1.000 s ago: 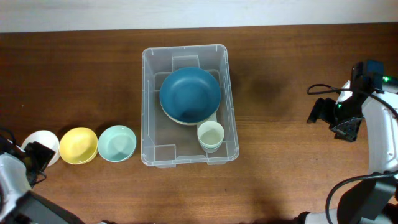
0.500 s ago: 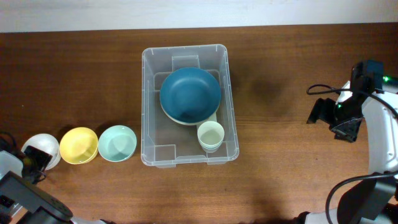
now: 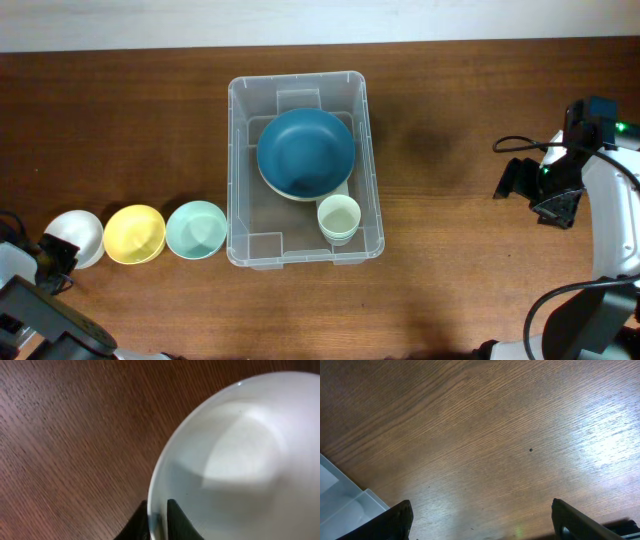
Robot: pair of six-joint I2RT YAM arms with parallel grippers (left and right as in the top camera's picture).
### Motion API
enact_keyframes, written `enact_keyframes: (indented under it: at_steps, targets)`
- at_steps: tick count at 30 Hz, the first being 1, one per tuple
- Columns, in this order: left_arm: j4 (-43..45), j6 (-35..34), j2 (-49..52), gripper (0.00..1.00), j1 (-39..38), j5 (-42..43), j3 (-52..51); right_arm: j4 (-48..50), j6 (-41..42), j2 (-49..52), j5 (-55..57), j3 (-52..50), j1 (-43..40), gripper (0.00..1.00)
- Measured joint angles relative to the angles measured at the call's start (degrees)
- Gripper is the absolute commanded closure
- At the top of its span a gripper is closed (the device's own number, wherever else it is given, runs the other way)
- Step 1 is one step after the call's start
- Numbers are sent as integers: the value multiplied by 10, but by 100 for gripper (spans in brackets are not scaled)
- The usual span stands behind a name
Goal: Pack container
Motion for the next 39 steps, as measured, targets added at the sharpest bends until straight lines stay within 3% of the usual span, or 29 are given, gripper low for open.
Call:
enact_keyframes:
  at_steps: [8, 20, 28, 31, 39]
  targets:
    - [6, -2, 0, 99, 0, 19, 0, 0, 0, 0, 0, 0, 0, 16]
    - [0, -24, -7, 100, 0, 50, 18, 0, 0, 0, 0, 0, 0, 16]
    - [-110, -30, -130, 100, -16, 85, 113, 1, 0, 0, 0, 0, 0, 16]
    - [-158, -23, -180, 100, -87, 107, 155, 1, 0, 0, 0, 0, 0, 16]
    - [-272, 3, -223, 99, -420, 97, 268, 0, 0, 0, 0, 0, 0, 16]
